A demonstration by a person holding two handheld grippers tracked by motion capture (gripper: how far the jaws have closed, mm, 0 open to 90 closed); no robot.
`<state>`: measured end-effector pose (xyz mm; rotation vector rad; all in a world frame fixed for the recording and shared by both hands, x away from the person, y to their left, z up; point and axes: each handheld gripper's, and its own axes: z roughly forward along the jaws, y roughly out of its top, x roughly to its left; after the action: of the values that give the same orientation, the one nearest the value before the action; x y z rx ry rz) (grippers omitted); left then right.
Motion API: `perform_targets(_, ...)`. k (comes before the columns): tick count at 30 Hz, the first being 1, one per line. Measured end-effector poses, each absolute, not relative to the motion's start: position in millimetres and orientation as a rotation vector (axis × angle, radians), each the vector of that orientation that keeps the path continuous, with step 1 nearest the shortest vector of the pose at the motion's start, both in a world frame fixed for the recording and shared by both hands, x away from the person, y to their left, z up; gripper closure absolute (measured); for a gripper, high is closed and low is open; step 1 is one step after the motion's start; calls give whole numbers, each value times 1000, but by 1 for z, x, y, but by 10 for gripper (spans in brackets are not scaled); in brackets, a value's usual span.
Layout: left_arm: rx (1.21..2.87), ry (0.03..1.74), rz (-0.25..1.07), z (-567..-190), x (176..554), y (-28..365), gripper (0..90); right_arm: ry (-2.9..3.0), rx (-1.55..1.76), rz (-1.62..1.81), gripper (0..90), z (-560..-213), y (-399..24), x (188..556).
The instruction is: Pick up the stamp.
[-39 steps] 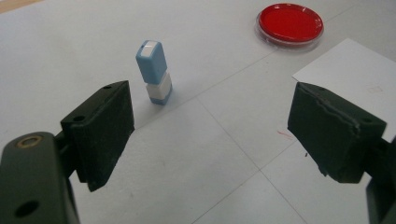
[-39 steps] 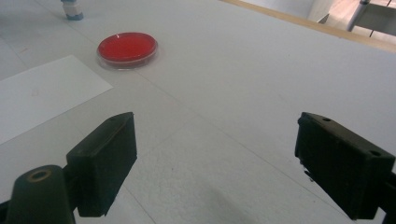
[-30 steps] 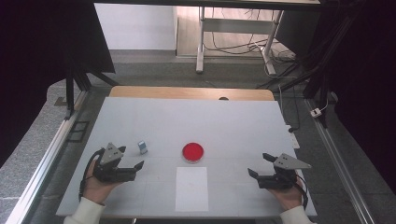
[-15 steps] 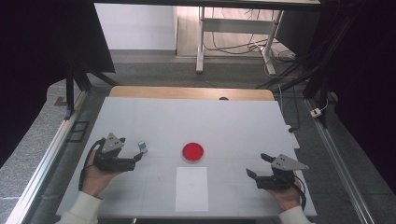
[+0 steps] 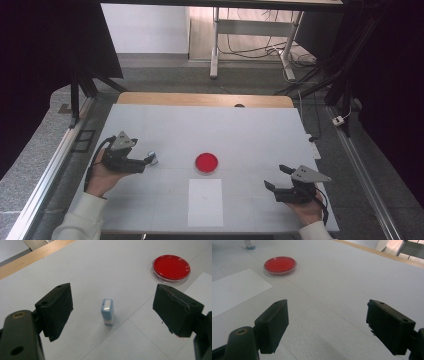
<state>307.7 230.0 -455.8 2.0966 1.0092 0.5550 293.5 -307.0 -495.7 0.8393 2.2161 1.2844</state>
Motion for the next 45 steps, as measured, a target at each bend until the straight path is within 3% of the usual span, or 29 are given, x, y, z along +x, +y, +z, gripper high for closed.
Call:
perform_targets(10,2120,1000,542,-449,334,233,167,2232,822,1283,186,-498,-305,296)
perform_targets(27,2251,970,450,-478,343,223,223,2235,838,1278,195,-499,-308,293)
perform_targets(45,2306,976,429,-494,348,217,430,2236,847,1247,196,-501,-311,292)
